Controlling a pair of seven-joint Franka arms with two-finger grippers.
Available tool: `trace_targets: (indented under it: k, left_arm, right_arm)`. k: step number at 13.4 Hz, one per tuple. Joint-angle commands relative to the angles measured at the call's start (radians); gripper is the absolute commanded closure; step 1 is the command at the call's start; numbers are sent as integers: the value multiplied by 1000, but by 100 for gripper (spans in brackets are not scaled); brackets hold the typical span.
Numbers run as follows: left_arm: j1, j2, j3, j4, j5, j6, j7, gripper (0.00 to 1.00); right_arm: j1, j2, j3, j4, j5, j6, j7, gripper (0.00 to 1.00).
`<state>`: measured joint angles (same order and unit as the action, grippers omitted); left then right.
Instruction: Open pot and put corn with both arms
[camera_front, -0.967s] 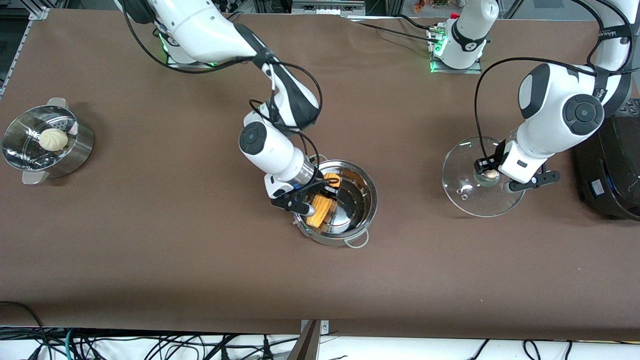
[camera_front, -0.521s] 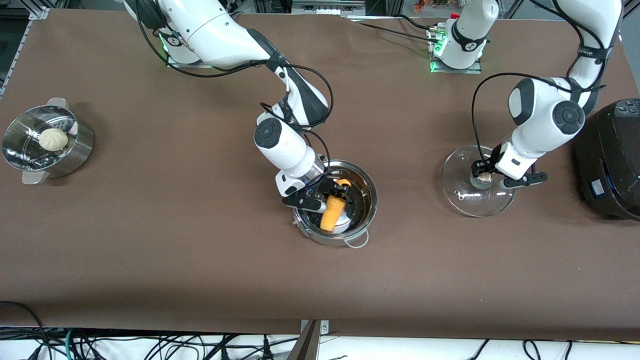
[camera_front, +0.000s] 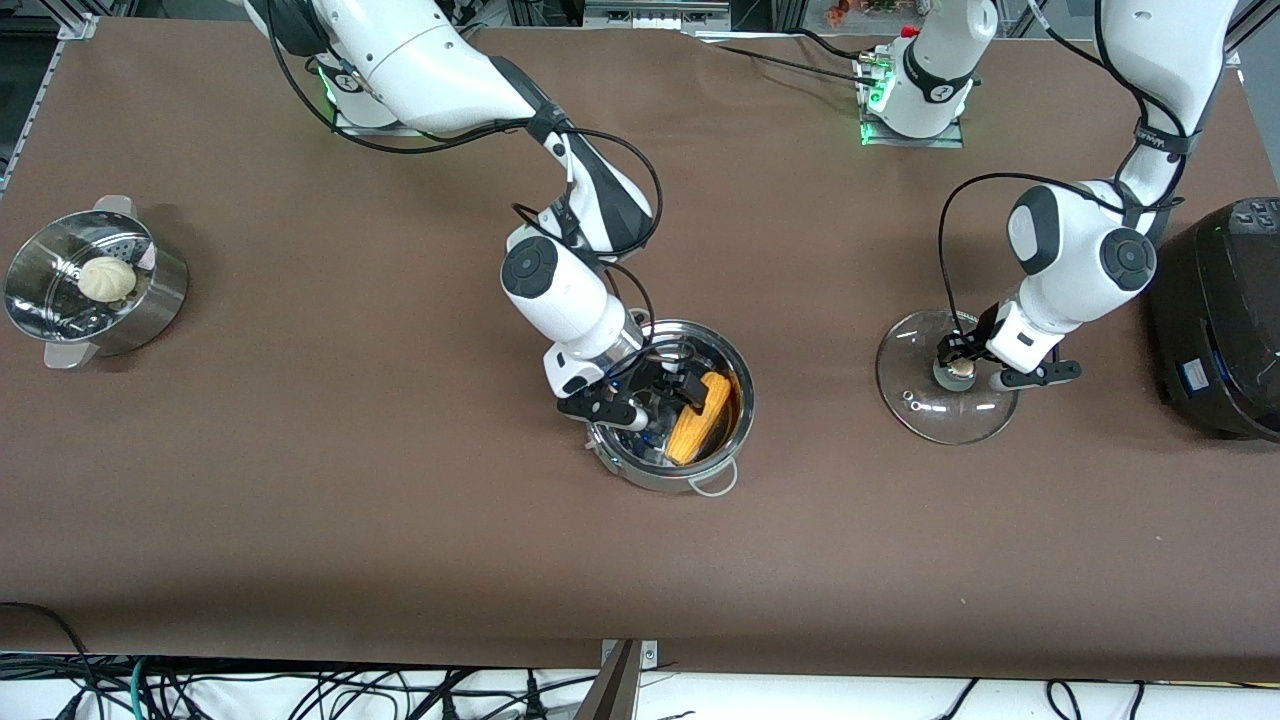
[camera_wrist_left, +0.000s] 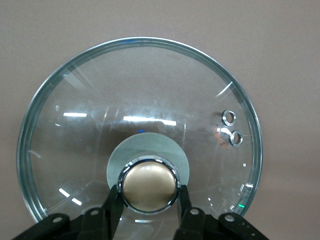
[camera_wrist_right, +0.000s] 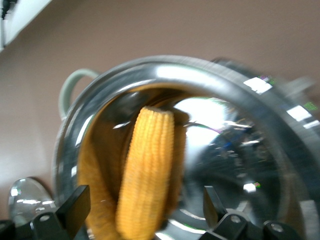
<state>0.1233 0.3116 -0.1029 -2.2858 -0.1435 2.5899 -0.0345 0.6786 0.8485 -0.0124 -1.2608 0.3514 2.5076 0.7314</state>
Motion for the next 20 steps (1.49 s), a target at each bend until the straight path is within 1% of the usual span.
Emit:
trace_targets:
  k: [1, 2, 4, 5, 6, 7, 8, 9, 10, 12, 13, 14, 16, 17, 18, 19, 20]
  left_arm:
    - [6, 35, -20, 19, -42, 10, 48, 25]
    - [12, 15, -20, 19, -42, -5, 44, 0]
    - [10, -70, -20, 26, -42, -104, 33, 0]
    - [10, -106, -20, 43, -39, -170, 33, 0]
    - [12, -141, -17, 72, -36, -242, 33, 0]
    - [13, -167, -12, 109, -31, -331, 33, 0]
    - [15, -193, -11, 159, -30, -432, 30, 0]
    - [15, -219, -11, 193, -13, -503, 21, 0]
    - [24, -258, -12, 200, 20, -513, 9, 0]
    - [44, -350, -20, 201, 38, -546, 1, 0]
    - [44, -382, -17, 212, 47, -606, 1, 0]
    - [45, -413, -15, 257, 67, -682, -1, 0]
    - [45, -422, -21, 356, 119, -822, -43, 0]
    - [44, -419, -24, 400, 148, -876, -62, 0]
    - [44, -421, -24, 423, 153, -910, -65, 0]
    - [44, -421, -31, 439, 154, -933, -67, 0]
    - [44, -421, -31, 462, 154, -953, -68, 0]
  right_arm:
    - [-4, -119, -78, -8, -102, -250, -10, 0]
    - [-4, -159, -107, -8, -145, -342, -12, 0]
    - [-4, -218, -176, -9, -181, -493, -7, 0]
    - [-4, -248, -211, -11, -233, -568, -44, 0]
    - [-7, -279, -233, -11, -294, -645, -137, 0]
    - [-17, -307, -262, -11, -317, -724, -256, 0]
    - [-45, -328, -279, -11, -318, -783, -370, 0]
    - [-118, -363, -270, -17, -313, -844, -462, 0]
    - [-204, -394, -232, -32, -301, -877, -548, 0]
    - [-412, -474, -100, -64, -293, -897, -703, 0]
    - [-471, -520, -68, -102, -295, -929, -730, 0]
    - [-493, -567, -66, -165, -298, -938, -737, 0]
    - [-520, -678, -48, -320, -339, -891, -736, 0]
    - [-572, -725, -6, -400, -348, -833, -736, 0]
    - [-612, -788, 30, -499, -367, -740, -735, 0]
    - [-619, -846, 32, -584, -365, -665, -719, 0]
    - [-626, -874, 34, -609, -358, -653, -725, 0]
